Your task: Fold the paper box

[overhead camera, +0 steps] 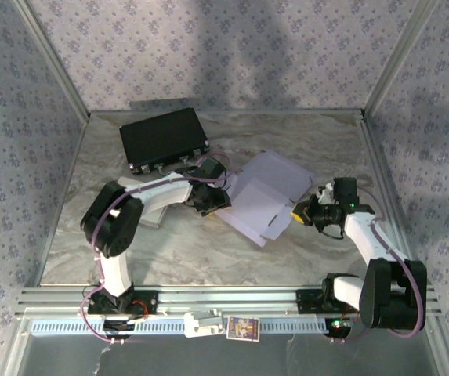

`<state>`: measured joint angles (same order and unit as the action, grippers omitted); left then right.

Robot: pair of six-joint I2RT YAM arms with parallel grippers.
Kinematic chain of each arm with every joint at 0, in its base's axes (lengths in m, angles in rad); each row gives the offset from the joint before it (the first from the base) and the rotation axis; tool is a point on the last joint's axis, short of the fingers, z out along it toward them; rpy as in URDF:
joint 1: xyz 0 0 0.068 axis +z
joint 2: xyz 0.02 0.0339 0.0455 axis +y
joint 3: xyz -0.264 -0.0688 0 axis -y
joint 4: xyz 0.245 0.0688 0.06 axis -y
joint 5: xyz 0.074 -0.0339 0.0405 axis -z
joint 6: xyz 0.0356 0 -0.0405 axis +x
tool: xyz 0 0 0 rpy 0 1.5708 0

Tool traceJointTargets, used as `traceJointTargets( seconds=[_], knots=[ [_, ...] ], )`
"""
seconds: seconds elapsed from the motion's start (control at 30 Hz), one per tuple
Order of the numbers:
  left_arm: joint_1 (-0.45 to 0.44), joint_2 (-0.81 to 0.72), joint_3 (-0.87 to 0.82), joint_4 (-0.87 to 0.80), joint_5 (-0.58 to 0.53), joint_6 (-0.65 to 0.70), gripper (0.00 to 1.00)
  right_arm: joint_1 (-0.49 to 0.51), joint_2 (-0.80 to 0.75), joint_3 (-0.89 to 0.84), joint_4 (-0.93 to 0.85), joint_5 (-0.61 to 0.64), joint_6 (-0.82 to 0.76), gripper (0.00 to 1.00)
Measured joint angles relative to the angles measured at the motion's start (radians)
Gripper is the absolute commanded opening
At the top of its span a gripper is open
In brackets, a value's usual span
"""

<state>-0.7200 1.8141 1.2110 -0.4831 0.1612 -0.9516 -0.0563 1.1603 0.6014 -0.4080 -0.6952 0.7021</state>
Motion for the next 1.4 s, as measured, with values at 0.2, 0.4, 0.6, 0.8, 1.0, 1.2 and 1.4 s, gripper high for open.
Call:
traceJointTargets(
  seconds=[0.2,0.4,0.6,0.8,1.0,1.2,1.4],
  knots=[
    [0.0,-0.298,-0.034,0.065,-0.063,0.137,0.54,0.006,0.002,0.216,-0.08,0.029,0.166,0.0],
    [-0.037,-0.546,-0.2,0.194,-0.12,0.497,0.55,0.006,0.092,0.498,-0.234,0.045,0.334,0.0],
    [-0.078,-0.523,-0.262,0.261,-0.168,0.842,0.58,0.003,0.156,0.735,-0.353,0.043,0.473,0.0],
    [-0.073,-0.4,-0.262,0.396,-0.196,0.963,0.58,-0.002,0.189,0.813,-0.412,0.017,0.591,0.0],
    [-0.077,-0.332,-0.262,0.493,-0.116,0.966,0.59,-0.035,0.209,0.867,-0.45,0.013,0.654,0.0],
    [-0.06,-0.325,-0.267,0.586,-0.151,0.954,0.59,-0.048,0.223,0.892,-0.47,-0.013,0.69,0.0],
    [0.039,-0.307,-0.268,0.644,-0.092,0.944,0.59,-0.077,0.232,0.939,-0.498,-0.035,0.718,0.0]
  ],
)
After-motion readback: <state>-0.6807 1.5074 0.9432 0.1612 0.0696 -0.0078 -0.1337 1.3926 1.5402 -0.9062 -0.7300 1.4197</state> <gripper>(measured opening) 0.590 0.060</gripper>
